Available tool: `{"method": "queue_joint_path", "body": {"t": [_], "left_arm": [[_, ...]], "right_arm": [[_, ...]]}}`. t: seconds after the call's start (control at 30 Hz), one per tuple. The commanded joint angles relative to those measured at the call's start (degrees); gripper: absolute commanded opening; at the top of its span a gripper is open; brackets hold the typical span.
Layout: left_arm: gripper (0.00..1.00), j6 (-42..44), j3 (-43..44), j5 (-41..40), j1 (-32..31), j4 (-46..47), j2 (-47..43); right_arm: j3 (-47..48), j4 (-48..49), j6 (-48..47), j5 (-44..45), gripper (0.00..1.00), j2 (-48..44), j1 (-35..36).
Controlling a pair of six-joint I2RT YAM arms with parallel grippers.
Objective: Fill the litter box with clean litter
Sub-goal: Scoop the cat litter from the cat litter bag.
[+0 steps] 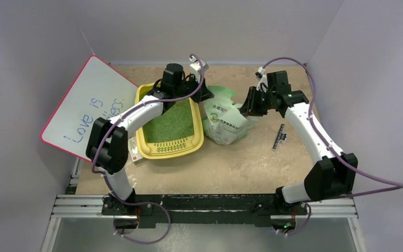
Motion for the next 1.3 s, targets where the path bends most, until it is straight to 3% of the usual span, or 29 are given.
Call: {"method": "queue_joint_path", "body": {"t": [0.0,0.2,0.37,0.57,0.87,1.03,1.27], "left_arm": [[0.0,0.7,0.0,1.3,-0.7,2.3,-1.5],[0.0,0.5,0.2,0.1,-0.7,2.0,-0.8],[0.0,0.6,0.2,-0.2,-1.0,1.2,-0.2],[0.0,1.3,0.4,-0.6,-1.2,0.5,-0.4],[0.0,1.6,1.1,-0.9,-1.3,-0.2,-0.4],[0.0,1.6,1.6,-1.3,-1.3,-0.4,-0.3],[0.0,1.4,1.0,-1.8,-1.4,-0.3,-0.7]], "right_arm": [[-2.1,6.4,0.2,-0.6,0.0,2.1,1.7],[-11.0,22.2,8.9,-8.0,0.0,3.4,2.0],[-13.6,25.5,11.9,-12.4,0.0,4.6,1.9],[-19.8,38.7,21.5,-17.7,0.0,-0.7,0.0],[-25.9,46.3,32.6,-19.7,0.0,-11.3,-7.6],[-27.4,43.2,33.7,-22.0,0.0,-15.9,-13.2],[-34.8,45.3,38.8,-30.2,0.0,-23.2,-25.1]]}}
